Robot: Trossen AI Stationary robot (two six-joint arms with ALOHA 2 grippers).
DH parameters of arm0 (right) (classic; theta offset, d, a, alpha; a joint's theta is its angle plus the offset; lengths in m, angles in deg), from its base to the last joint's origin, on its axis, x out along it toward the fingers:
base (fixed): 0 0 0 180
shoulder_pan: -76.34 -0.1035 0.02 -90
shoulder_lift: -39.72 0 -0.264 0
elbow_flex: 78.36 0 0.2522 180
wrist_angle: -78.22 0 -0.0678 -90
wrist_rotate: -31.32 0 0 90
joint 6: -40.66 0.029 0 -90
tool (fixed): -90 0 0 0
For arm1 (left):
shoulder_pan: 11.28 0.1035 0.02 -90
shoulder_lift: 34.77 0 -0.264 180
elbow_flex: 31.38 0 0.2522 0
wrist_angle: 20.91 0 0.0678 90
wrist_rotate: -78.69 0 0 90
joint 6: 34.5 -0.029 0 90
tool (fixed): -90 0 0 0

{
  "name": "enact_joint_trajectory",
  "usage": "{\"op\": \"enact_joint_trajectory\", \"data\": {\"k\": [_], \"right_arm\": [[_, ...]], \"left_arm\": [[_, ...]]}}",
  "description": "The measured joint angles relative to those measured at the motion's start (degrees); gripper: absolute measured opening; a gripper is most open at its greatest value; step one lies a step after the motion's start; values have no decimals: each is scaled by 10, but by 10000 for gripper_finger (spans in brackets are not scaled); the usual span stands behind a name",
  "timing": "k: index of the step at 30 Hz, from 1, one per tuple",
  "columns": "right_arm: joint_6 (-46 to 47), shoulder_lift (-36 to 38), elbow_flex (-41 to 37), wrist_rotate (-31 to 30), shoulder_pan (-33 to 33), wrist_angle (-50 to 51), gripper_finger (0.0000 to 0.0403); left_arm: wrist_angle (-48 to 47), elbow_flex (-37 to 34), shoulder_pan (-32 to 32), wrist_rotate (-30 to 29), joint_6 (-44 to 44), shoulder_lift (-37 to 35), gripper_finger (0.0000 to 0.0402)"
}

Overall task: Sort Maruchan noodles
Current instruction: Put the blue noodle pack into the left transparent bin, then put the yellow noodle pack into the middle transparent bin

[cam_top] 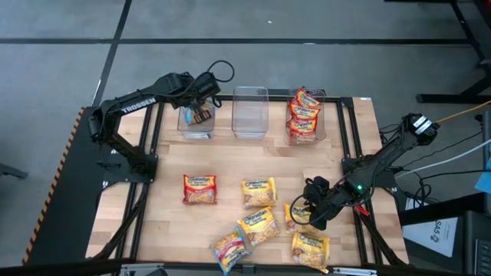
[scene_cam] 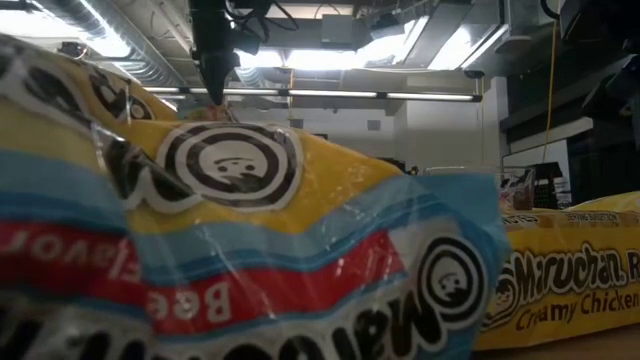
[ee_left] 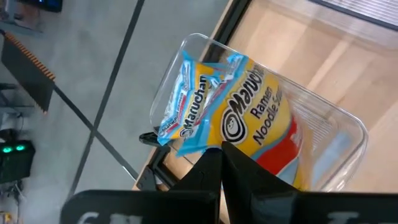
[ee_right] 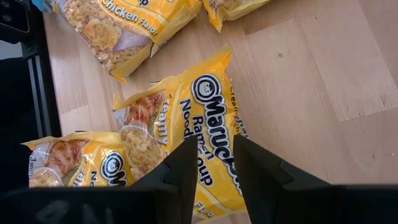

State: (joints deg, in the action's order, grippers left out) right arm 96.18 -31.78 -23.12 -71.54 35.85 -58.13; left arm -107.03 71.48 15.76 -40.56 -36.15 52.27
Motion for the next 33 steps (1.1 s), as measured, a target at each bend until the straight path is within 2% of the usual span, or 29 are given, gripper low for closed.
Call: {"op": "enact_joint_trajectory", "data": {"k": [9, 18, 22, 26, 29, 33], "right_arm": [[1, 0, 0, 1, 0, 0, 106], [2, 0, 0, 2, 0, 0, 106], [2, 0, 0, 4, 0, 0, 106], [2, 0, 0, 4, 0, 0, 106], [2, 0, 0, 4, 0, 0, 106], [2, 0, 0, 4, 0, 0, 106]], "left_arm": [[2, 0, 2, -14, 15, 0, 1], [30, 0, 4, -15, 15, 0, 46], [26, 0, 4, -16, 16, 0, 55], [25, 0, 4, -11, 52, 0, 57], [23, 0, 3, 60, 90, 0, 57], [-3, 0, -18, 262, 152, 0, 57]]}}
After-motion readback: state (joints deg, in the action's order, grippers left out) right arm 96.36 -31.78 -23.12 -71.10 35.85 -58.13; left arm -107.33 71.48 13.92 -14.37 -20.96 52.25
